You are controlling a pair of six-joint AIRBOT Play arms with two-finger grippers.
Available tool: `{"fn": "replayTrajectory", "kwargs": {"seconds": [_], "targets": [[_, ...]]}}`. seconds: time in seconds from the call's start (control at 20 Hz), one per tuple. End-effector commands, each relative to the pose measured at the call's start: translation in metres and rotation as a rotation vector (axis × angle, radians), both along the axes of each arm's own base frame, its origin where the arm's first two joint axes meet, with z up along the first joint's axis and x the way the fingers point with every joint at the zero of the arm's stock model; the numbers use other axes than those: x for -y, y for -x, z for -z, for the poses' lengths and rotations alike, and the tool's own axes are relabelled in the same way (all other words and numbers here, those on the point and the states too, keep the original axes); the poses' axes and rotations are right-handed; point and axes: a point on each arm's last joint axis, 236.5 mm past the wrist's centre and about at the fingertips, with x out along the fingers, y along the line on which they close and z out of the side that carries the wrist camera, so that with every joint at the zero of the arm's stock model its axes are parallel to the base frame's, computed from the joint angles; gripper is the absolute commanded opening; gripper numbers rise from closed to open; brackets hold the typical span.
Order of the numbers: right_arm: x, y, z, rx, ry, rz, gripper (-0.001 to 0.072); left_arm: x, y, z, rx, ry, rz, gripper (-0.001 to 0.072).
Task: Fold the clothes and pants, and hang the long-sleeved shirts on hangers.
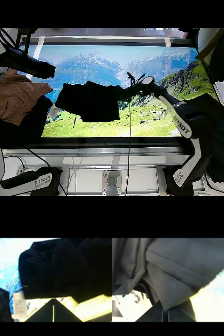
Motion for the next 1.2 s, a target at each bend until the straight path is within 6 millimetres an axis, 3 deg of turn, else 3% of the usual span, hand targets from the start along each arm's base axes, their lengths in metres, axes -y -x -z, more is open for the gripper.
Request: {"fn": "replayTrajectory", "kwargs": {"seconds": [0.0,0.15,0.25,0.45,0.6,0.7,0.8,0.9,1.0,1.1,1.15], "targets": [[0.092,-0.005,-0.054,0.055,0.102,0.049,0.0003,-0.001,0.001,0.001,-0.003,-0.001,0.0,0.0013],[0.194,0.014,-0.117,0.096,0.197,0.184,0.0002,0.0,0.0,0.001,-0.003,-0.001,0.0,0.0013],[0.258,0.053,-0.15,0.048,0.244,0.283,0.0002,0.0,0.0,0.001,-0.003,-0.001,0.0,0.0013],[0.377,0.139,-0.181,-0.071,0.399,0.587,0.0002,0.0,-0.001,0.0,0.004,0.001,-0.001,0.0013],[0.447,0.213,-0.191,-0.179,0.487,0.846,0.0002,0.0,-0.001,0.0,0.003,0.001,-0.001,0.0013],[0.492,0.272,-0.19,-0.294,0.575,1.041,0.0001,0.0,-0.001,0.0,0.001,0.006,-0.01,0.0013],[0.527,0.337,-0.186,-0.429,0.684,1.2,0.0002,0.0,-0.001,0.0,-0.003,0.014,-0.024,0.0013],[0.545,0.377,-0.183,-0.51,0.714,1.323,0.0001,0.0,-0.001,0.0,-0.003,0.014,-0.024,0.0013],[0.565,0.386,-0.183,-0.479,0.747,1.398,0.0002,0.0,-0.001,0.0,-0.004,0.017,-0.03,0.0013],[0.571,0.386,-0.177,-0.487,0.737,1.397,0.0004,0.0,-0.001,0.0,-0.008,0.026,-0.046,0.0013],[0.572,0.383,-0.174,-0.491,0.721,1.391,0.004,0.0,-0.001,0.0,-0.009,0.027,-0.046,0.0013]]}}
